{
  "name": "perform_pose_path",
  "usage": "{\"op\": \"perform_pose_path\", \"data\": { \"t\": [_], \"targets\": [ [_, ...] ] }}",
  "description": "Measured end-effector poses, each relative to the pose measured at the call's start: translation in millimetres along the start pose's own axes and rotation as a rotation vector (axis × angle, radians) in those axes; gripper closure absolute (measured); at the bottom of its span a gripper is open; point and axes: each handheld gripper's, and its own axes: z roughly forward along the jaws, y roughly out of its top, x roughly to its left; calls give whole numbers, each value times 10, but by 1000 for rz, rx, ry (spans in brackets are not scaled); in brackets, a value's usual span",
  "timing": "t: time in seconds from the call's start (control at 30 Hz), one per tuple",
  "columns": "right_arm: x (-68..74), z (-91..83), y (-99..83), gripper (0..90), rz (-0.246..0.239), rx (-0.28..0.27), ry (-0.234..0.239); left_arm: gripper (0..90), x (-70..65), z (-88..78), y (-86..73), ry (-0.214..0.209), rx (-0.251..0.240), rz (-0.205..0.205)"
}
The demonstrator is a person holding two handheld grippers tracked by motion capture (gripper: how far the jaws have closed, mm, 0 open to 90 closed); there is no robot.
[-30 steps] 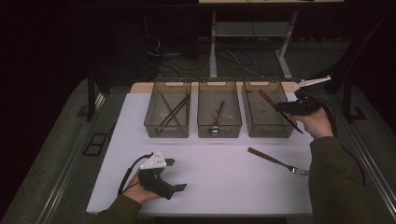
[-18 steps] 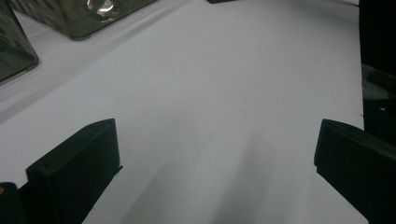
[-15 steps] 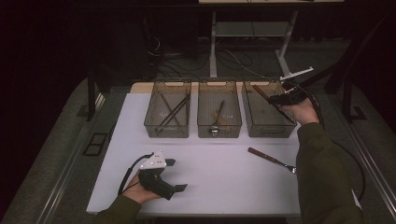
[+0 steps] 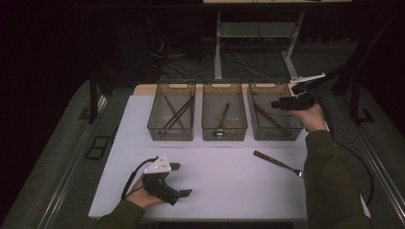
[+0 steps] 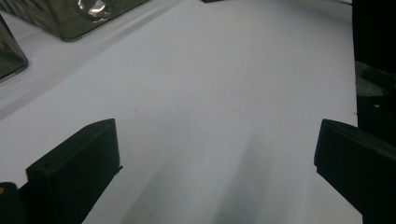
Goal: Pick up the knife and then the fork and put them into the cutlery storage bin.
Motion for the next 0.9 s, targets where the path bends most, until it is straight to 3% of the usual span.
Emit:
{"op": "perform_pose_path", "data": {
  "t": [0.13, 0.57, 0.9],
  "targets": [
    [100, -122, -79, 443, -1, -26, 31, 0, -3, 4, 1, 1, 1, -2],
    [565, -503, -514, 399, -112, -41, 103, 0, -6, -6, 6, 13, 4, 7],
    [725, -615, -881, 406, -166, -26, 136, 0, -5, -11, 6, 13, 0, 5]
  ]
}}
